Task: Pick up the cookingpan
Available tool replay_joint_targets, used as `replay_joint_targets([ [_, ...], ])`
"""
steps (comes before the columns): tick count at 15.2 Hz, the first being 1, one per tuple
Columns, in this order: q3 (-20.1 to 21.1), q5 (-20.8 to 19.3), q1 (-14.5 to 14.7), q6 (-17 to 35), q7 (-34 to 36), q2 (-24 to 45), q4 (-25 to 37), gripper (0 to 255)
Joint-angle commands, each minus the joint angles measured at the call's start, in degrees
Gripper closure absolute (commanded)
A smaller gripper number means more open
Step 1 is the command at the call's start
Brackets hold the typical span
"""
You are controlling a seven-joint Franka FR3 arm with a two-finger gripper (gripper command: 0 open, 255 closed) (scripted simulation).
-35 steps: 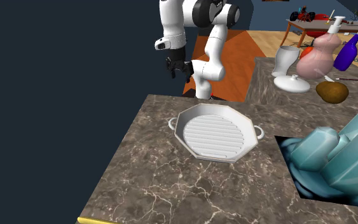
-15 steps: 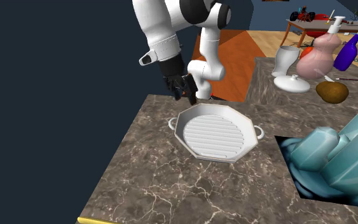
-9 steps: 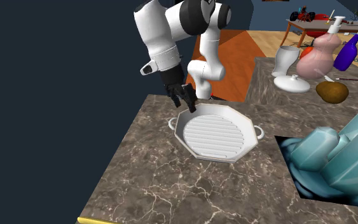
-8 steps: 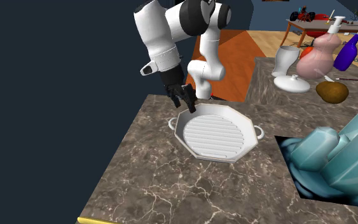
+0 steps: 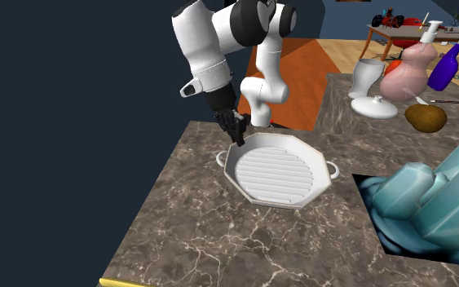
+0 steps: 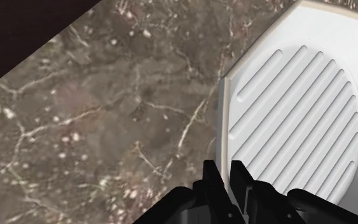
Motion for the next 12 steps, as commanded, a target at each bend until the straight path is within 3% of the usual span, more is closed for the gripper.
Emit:
replay_joint_targets([
  [1, 0.0, 0.0, 0.0, 0.0, 0.0, 0.0, 0.0, 255],
  [12, -0.2, -0.4, -0.2, -7.2, 2.7, 1.0, 8.6, 255],
])
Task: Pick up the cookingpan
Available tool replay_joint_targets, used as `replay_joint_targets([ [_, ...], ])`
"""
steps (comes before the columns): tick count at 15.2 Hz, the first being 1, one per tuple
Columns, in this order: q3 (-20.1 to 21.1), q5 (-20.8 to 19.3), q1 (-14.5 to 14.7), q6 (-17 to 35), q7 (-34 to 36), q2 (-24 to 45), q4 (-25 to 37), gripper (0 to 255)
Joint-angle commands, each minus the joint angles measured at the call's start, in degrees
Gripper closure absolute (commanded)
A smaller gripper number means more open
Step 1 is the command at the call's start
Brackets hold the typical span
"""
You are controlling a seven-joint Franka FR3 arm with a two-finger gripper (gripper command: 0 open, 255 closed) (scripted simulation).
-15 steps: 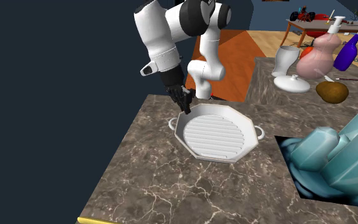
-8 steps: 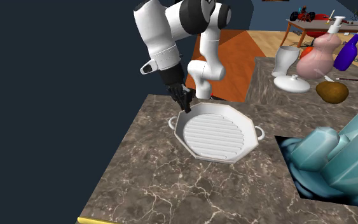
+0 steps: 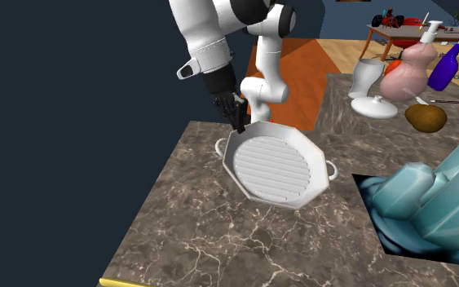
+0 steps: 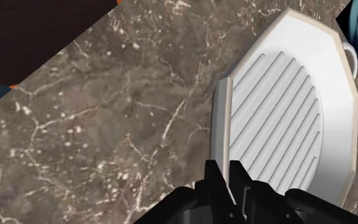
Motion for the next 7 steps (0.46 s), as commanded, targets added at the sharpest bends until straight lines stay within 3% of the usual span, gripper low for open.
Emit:
replay_joint_targets([
  [1, -0.1, 0.0, -0.1, -1.5, 0.6, 0.1, 1.7, 255],
  [7, -0.1, -0.1, -0.1, -4.7, 1.7, 0.9, 5.9, 255],
])
